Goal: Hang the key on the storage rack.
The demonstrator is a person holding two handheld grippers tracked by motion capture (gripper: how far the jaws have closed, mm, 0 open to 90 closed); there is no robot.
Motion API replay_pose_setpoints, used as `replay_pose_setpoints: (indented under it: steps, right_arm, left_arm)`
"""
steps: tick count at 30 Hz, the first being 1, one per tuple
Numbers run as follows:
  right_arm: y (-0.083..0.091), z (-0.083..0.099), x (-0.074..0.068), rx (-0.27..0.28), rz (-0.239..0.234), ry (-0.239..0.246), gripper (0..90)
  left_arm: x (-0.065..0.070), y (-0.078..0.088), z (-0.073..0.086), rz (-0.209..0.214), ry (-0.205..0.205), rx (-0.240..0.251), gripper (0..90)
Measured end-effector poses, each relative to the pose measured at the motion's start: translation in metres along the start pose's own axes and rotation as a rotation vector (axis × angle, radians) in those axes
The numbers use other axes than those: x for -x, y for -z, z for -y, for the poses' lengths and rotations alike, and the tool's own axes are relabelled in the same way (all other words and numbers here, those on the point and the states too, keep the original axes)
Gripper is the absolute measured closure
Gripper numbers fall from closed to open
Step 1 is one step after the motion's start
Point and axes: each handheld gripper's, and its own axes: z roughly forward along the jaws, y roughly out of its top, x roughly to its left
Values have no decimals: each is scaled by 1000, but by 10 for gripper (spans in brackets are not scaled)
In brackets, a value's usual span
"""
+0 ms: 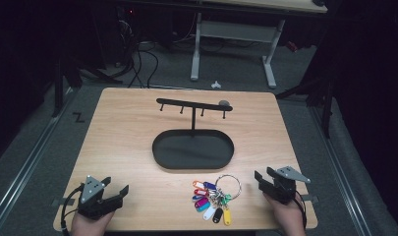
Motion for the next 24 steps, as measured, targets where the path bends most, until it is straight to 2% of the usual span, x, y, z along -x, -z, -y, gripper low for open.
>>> replay_pose_setpoints:
  steps: [3, 4, 5, 8, 9, 10, 12, 13, 16, 17, 21, 23, 24]
  right_arm:
    - [-2, 0, 0, -2, 12, 12, 441]
    - [-3, 1, 1, -12, 8, 13, 474]
    - [-3, 1, 1, -17, 0, 11, 504]
    - [-2, 1, 0, -12, -3, 21, 509]
    - [-1, -1, 0, -8, -18, 39, 510]
    - [-1, -1, 0, -8, -18, 39, 510]
    - [-1, -2, -1, -14, -47, 50, 532]
    - [-1, -3, -4, -10, -63, 72, 535]
    - [-3, -4, -7, -15, -78, 93, 535]
    - [-4, -5, -11, -23, -98, 111, 526]
    - [-6, -5, -19, -39, -118, 141, 497]
    - [-7, -5, -26, -63, -145, 186, 482]
    - [-7, -5, -26, -63, -145, 186, 482]
  left_arm:
    - [-1, -5, 0, -1, 10, -26, 288]
    - [-1, -9, 0, 0, 7, -29, 287]
    - [-1, -9, 0, 1, 4, -28, 287]
    - [-2, -9, 1, -1, 3, -19, 284]
    - [-3, -9, 3, 0, 2, -23, 284]
    - [-3, -9, 3, 0, 2, -23, 282]
    - [-4, -9, 4, 4, 0, -21, 279]
    - [-4, -9, 5, 3, 0, -25, 277]
    - [-4, -8, 5, 0, -2, -23, 278]
    - [-4, -7, 6, -5, -1, -22, 278]
    - [-5, -5, 7, -6, 2, -20, 278]
    - [-4, -6, 7, -4, -3, -20, 275]
    - [-4, -6, 7, -4, -3, -20, 273]
